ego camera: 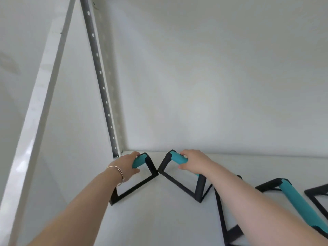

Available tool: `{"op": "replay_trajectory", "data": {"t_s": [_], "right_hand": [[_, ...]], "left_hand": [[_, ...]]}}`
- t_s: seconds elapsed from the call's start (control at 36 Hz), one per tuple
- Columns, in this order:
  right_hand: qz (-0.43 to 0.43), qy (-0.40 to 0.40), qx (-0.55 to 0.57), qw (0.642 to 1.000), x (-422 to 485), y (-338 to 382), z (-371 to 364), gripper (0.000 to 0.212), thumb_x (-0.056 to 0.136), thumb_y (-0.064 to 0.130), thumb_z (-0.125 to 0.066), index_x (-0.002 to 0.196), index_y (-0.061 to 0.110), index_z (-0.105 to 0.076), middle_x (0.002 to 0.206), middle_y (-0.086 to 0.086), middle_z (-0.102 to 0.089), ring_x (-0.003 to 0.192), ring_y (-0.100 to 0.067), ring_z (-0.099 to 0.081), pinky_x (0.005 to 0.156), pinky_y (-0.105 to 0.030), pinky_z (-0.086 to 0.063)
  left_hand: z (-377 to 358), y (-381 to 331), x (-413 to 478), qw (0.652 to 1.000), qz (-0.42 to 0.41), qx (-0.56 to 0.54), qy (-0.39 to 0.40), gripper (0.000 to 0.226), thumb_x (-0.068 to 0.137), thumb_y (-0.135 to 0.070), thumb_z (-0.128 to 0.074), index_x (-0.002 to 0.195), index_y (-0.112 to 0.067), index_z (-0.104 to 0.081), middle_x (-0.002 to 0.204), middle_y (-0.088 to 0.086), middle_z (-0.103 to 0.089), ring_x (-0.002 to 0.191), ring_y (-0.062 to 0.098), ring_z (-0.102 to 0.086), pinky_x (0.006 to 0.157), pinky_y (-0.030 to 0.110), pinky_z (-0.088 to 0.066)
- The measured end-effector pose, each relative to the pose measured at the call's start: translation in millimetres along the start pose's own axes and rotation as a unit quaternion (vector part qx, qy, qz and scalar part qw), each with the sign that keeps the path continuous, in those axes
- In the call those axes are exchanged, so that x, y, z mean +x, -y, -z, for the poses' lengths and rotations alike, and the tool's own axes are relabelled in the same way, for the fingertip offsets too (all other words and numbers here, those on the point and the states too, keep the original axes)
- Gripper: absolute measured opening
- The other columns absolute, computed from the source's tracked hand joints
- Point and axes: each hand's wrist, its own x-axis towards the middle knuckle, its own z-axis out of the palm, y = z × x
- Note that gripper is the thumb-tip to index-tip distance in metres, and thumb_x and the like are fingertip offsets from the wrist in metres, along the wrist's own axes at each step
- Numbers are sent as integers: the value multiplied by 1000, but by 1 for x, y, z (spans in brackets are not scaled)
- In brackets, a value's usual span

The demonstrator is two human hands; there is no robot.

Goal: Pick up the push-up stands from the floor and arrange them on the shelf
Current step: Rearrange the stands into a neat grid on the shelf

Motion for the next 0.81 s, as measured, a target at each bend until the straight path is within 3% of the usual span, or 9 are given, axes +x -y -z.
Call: {"op": "replay_trajectory", "data": {"t_s": [0.11, 0.25, 0.42, 0.56, 0.81], "right_hand": [[53, 21, -40, 998, 34, -7, 20, 51, 81, 36, -69, 130, 35, -54, 122, 3, -61, 105, -18, -56, 88, -33, -46], [71, 72, -68, 993, 58, -30, 31, 51, 82, 28, -67, 131, 39, -54, 125, 5, -59, 107, -16, -53, 94, -34, -45], [62, 111, -37, 991, 70, -60, 24, 57, 87, 33, -64, 140, 40, -44, 140, 9, -49, 121, -13, -46, 96, -26, -36], [65, 81, -14, 995, 77, -68, 15, 43, 88, 58, -51, 128, 43, -54, 130, 13, -58, 115, -12, -52, 97, -30, -43], [75, 48, -34, 995, 93, -68, 8, 41, 92, 58, -46, 128, 41, -57, 130, 13, -60, 119, -15, -52, 101, -36, -42]], "left_hand": [[7, 7, 31, 999, -34, -11, 24, 55, 88, -28, -63, 134, -42, -38, 106, -8, -57, 88, 16, -56, 76, 29, -44], [4, 6, 60, 995, -87, -8, 45, 55, 88, -22, -65, 133, -43, -43, 125, -9, -58, 101, 15, -53, 89, 29, -42], [-4, -3, 84, 992, -115, -21, 43, 56, 87, -22, -66, 135, -43, -44, 133, -11, -55, 114, 17, -53, 100, 35, -43], [-8, -6, 101, 988, -129, -58, 56, 49, 88, -32, -67, 133, -42, -51, 127, -10, -57, 114, 16, -52, 102, 34, -41], [-13, -6, 121, 986, -147, -61, 51, 42, 91, -38, -63, 131, -45, -53, 111, -13, -58, 103, 13, -52, 91, 27, -38]]}}
